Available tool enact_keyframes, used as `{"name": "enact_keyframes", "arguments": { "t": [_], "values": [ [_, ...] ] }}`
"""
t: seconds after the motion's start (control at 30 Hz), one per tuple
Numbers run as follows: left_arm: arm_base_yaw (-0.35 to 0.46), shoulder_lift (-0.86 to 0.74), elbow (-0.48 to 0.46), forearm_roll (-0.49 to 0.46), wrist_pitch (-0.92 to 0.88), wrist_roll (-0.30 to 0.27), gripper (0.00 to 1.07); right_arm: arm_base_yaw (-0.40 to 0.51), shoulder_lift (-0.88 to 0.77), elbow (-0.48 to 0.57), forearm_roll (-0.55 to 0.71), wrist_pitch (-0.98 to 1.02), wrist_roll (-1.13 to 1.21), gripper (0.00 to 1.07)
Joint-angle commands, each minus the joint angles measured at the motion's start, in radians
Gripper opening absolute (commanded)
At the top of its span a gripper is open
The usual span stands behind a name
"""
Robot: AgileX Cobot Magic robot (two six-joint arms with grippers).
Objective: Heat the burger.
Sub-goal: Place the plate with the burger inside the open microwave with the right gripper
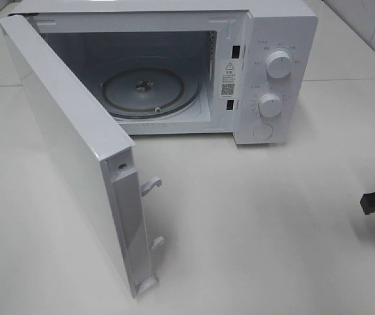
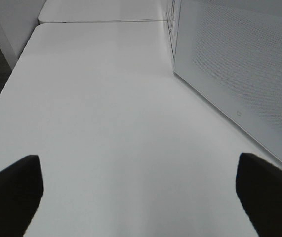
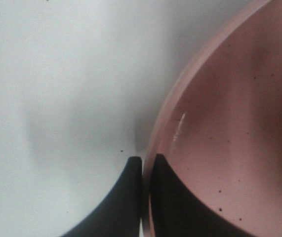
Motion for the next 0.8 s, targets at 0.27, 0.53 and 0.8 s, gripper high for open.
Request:
{"name": "enact_keyframes", "arguments": {
  "t": [0.27,0.53,0.8],
  "values": [
    [0.000,-0.013,-0.001,-0.009,-0.003,0.002,0.98,0.128,-0.029,-0.002,-0.163,0.094,0.151,0.00],
    [0.000,-0.013,-0.001,-0.009,-0.003,0.002,0.98,0.187,-0.063,-0.002,-0.256,0.139,0.239,0.00],
    [0.000,-0.013,-0.001,-0.009,-0.003,0.002,0.98,0.269,-0.102,-0.002,-0.369,0.209,0.322,0.00]
  ]
}}
